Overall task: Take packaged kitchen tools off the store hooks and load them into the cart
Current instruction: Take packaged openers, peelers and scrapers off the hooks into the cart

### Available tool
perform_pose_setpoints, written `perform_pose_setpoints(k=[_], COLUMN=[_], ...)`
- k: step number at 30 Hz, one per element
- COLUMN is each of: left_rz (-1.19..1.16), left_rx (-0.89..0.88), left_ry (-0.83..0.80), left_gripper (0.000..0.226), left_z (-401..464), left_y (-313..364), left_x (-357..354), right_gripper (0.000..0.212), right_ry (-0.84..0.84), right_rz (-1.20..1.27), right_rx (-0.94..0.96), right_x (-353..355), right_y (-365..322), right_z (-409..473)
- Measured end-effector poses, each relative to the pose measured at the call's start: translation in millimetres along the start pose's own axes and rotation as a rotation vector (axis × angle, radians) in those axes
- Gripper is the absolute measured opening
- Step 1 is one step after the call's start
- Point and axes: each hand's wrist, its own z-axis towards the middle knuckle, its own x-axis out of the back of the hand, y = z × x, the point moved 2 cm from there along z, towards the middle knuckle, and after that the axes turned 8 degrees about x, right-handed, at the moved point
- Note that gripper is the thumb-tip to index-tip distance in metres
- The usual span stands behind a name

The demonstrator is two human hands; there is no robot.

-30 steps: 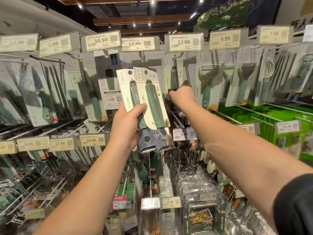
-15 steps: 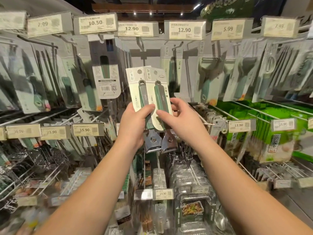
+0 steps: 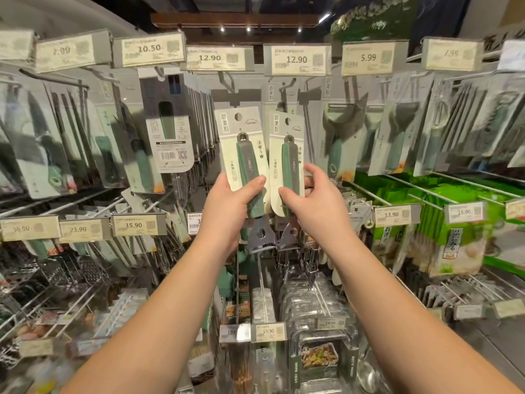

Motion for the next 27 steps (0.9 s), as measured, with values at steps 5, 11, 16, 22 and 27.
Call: perform_pose_setpoints(k=[5,11,16,22,27], left_rz=[0.013,0.012,0.001,0.017,0.023], left_rx=[-0.03,-0.023,-0.013,-0.016,-0.013], left_ry=[0.039,0.041,0.047,0.064,0.05], left_gripper=[0.031,0.033,0.033,0.029,0.032], left_z=[6.3,13.1,15.6,16.4,15.6], left_y=[4.3,7.0,8.9,11.8,13.2], left_x=[1.7,3.5,4.2,9.5,11.9], right_gripper=[0.063,0.058,0.058,0.055,0.053], right_ry=[0.082,0.136,0.157,0.172,0.161], right_rz=[-0.061,-0.147,-0.173,-0.228,-0.259], right_rx=[0.011,0.049,0.075,0.107,0.102], right_x=[10.2,13.7,12.3,9.3,2.2], right_y=[-4.0,-11.6,-16.0,-18.8,-12.4], right_z=[17.7,41.3,56.9,64.9,64.9])
